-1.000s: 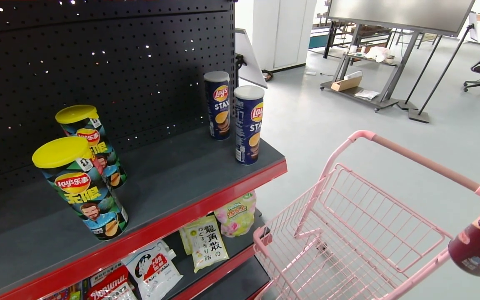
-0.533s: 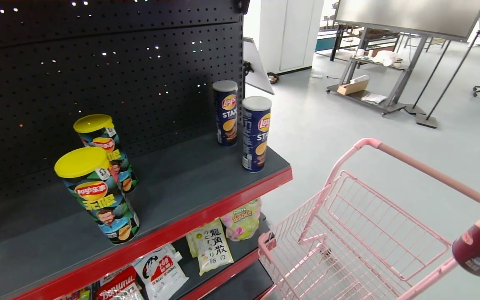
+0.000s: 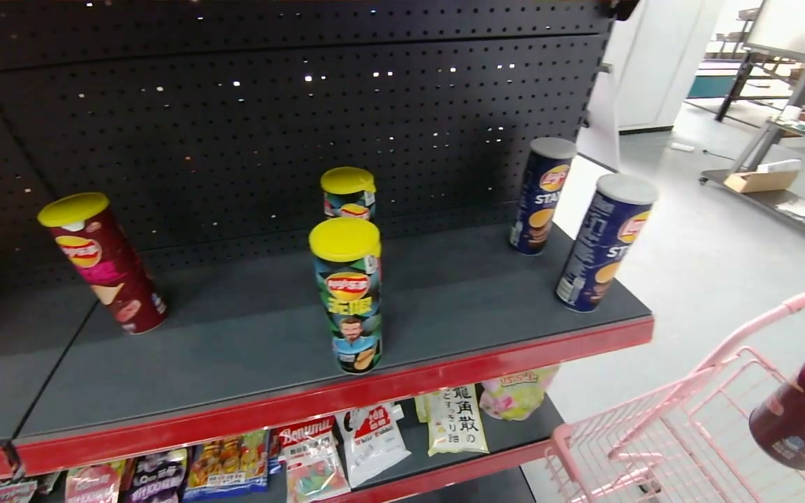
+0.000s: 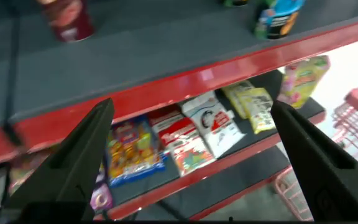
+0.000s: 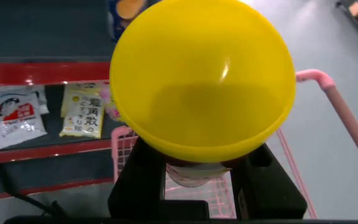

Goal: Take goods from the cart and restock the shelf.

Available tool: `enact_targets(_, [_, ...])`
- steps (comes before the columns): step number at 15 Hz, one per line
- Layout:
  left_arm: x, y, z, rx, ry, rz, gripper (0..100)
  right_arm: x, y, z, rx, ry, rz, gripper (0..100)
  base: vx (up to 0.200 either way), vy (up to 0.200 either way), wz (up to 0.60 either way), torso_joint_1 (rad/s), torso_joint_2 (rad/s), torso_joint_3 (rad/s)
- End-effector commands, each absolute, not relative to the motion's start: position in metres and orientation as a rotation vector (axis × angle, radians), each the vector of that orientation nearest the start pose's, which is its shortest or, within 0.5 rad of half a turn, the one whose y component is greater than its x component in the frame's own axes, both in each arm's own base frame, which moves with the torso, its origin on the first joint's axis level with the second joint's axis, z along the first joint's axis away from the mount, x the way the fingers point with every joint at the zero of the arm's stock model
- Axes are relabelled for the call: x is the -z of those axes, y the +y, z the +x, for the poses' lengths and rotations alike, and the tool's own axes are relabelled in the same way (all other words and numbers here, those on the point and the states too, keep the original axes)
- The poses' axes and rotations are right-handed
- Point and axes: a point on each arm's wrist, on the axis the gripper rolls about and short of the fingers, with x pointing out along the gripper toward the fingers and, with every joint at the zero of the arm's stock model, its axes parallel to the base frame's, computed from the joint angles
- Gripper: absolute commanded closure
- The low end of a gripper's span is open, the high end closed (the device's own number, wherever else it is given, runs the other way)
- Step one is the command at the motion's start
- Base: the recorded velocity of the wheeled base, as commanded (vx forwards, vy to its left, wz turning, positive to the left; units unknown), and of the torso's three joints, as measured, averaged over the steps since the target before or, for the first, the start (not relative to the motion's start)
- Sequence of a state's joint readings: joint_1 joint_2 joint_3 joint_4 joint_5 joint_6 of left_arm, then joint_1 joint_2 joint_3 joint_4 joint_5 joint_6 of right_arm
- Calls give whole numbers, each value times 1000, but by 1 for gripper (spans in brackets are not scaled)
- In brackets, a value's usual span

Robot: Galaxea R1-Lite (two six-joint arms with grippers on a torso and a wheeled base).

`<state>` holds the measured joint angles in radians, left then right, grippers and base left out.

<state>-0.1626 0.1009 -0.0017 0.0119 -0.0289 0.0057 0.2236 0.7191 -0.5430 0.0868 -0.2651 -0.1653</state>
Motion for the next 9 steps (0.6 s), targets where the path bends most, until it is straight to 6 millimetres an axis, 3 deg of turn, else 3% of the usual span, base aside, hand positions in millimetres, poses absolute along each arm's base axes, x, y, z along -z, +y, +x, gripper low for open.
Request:
enact_targets(1, [-77,2,-15,192,111,14,0,-215,7,57,20,255,-228,100,0,0,600,12,2,2])
enact_targets(3, [-77,2,-15,192,111,14,0,-214,6,52,20,237,-222,100,0,0,600,0,5,-2])
enact_targets(9, [-77,2,-15,192,111,14,0,-188,-3,15,29,146,-201,100,0,0,0,0,0,0])
